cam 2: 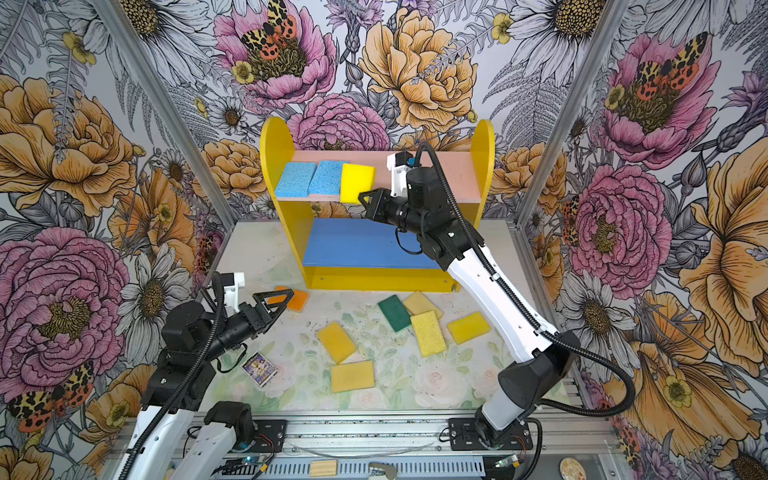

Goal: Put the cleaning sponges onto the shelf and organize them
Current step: 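Lower the yellow sponge onto the pink shelf beside the blue sponges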

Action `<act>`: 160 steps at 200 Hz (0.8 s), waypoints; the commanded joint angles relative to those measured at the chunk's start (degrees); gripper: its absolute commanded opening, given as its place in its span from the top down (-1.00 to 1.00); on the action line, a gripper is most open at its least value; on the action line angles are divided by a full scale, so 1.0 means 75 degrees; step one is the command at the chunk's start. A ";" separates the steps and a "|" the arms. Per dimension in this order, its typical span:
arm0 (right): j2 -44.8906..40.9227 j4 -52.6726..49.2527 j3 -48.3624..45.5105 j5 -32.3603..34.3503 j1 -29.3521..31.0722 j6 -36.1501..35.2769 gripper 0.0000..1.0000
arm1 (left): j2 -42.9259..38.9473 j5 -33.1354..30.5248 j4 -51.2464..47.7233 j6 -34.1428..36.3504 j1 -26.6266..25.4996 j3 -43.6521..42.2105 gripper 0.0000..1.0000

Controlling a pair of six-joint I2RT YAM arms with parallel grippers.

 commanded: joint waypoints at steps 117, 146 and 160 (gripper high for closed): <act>0.1833 -0.1265 0.2653 -0.0462 -0.0501 -0.0095 0.60 | 0.0165 0.0282 -0.0524 0.0598 0.0155 -0.0025 -0.98; 0.1914 -0.1277 0.2669 -0.0527 -0.0513 -0.0095 0.51 | 0.0166 0.0285 -0.0566 0.0610 0.0178 -0.0025 -0.97; 0.1904 -0.1289 0.2662 -0.0517 -0.0512 -0.0090 0.37 | 0.0165 0.0278 -0.0602 0.0616 0.0182 -0.0025 -0.98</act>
